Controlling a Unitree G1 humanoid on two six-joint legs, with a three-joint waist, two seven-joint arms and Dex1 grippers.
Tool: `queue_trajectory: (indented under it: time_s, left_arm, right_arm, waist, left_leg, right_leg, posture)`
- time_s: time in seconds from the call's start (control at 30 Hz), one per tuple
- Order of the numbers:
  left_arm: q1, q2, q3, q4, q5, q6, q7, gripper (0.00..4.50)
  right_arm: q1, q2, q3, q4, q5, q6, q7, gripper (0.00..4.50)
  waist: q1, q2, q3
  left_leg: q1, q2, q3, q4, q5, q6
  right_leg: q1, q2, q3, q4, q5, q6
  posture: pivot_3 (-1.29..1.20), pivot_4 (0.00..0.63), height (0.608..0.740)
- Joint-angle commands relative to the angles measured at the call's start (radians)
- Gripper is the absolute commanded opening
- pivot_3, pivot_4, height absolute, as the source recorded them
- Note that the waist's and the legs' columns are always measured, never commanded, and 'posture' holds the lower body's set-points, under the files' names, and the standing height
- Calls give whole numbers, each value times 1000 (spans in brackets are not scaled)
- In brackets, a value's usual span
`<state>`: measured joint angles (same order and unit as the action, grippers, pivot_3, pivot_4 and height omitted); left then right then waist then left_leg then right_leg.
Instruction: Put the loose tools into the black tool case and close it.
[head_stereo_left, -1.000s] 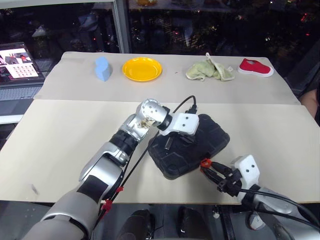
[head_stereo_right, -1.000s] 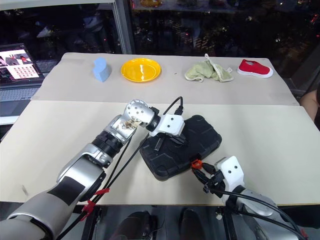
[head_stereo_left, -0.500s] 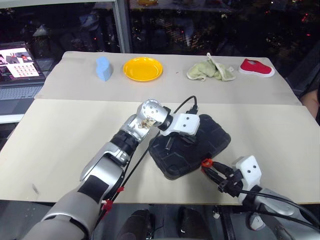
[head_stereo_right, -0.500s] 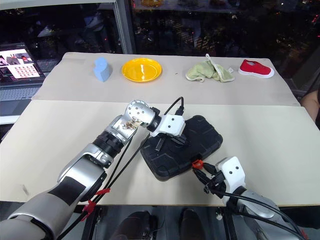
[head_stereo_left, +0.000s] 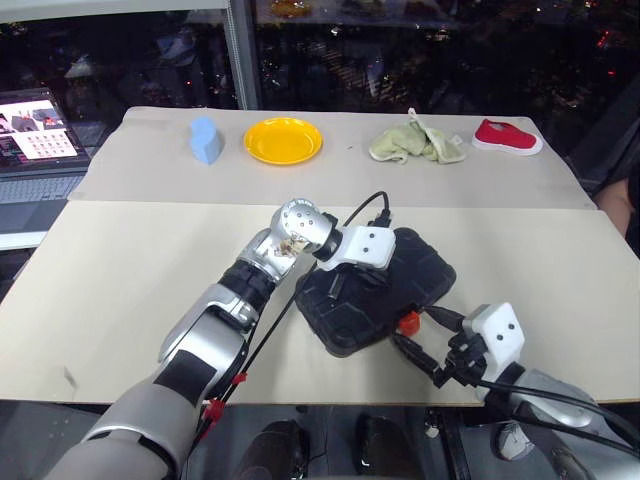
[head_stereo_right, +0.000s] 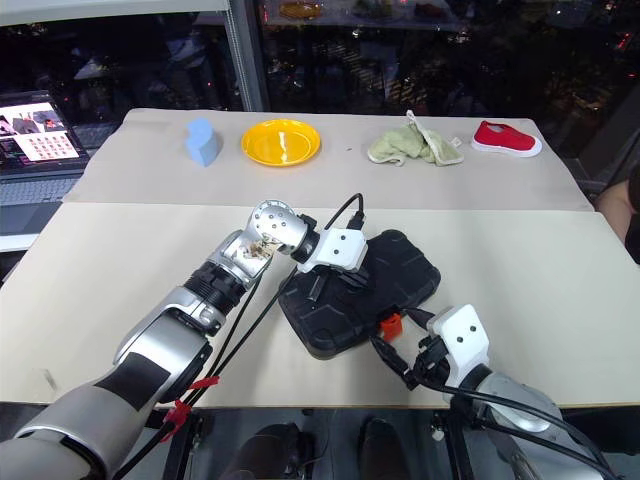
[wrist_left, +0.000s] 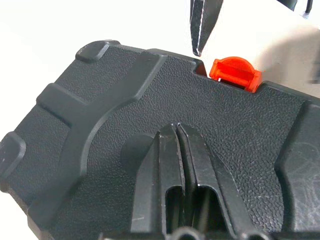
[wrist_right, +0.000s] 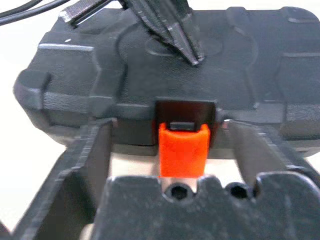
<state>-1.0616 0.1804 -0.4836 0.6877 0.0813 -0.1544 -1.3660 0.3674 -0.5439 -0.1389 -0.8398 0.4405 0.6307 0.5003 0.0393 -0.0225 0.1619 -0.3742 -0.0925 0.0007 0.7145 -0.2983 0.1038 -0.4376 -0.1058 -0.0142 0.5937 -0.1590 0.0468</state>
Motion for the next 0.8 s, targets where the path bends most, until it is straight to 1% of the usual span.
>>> queue_trajectory:
  time_s: [0.03, 0.07, 0.17, 0.33, 0.37, 0.5, 0.53, 0.8]
  left_arm:
    - [22, 5, -43, 29, 55, 5, -12, 141]
    - [23, 6, -44, 27, 55, 5, -12, 141]
    - [26, 7, -45, 22, 55, 5, -13, 141]
    - [28, 6, -46, 20, 59, 4, -7, 141]
    - [29, 6, -46, 19, 60, 5, -5, 141]
    - [36, 6, -45, 5, 59, 14, -3, 141]
    - [37, 6, -45, 3, 60, 16, -2, 141]
    - [41, 5, -45, -9, 59, 29, 4, 141]
  right_arm:
    - [50, -10, -30, -18, 8, -27, 17, 4477]
    - [56, -9, -29, -13, 6, -34, 20, 4477]
    - [73, -5, -41, 18, -9, -56, 24, 3700]
    - [64, -7, -52, 53, -9, -79, 35, 1960]
    - [55, -8, -51, 62, -10, -81, 37, 1675]
    - [11, -14, -26, 100, -20, -84, 48, 242]
    - [0, -14, -20, 107, -23, -84, 50, 34]
    - [-94, -12, 30, 163, -47, -67, 44, 34]
  waist:
    - [0, 0, 0]
    - [0, 0, 0]
    - [-1, 0, 0]
    - [0, 0, 0]
    - [0, 0, 0]
    - [-1, 0, 0]
    - [-1, 0, 0]
    - [-1, 0, 0]
  left_leg:
    - [0, 0, 0, 0, 0, 0]
    - [0, 0, 0, 0, 0, 0]
    - [0, 0, 1, 1, 0, 0]
    - [0, 0, 1, 0, 0, 0]
    - [0, 0, 1, 0, 0, 0]
    - [0, 0, 1, 0, 0, 0]
    - [0, 0, 1, 0, 0, 0]
    - [0, 0, 1, 0, 0, 0]
  right_leg:
    - [0, 0, 0, 0, 0, -1]
    - [0, 0, 0, 0, 1, -2]
    - [0, 0, 1, 0, 1, -1]
    - [0, 0, 1, 0, 0, 0]
    - [0, 0, 1, 0, 0, 0]
    - [1, 0, 1, 0, 0, 0]
    - [0, 0, 1, 0, 0, 0]
    - [0, 0, 1, 0, 1, -1]
  posture:
    - [0, 150, 740]
    - [0, 150, 740]
    - [0, 150, 740]
    - [0, 150, 740]
    - [0, 150, 740]
    - [0, 150, 740]
    - [0, 150, 740]
    - [0, 150, 740]
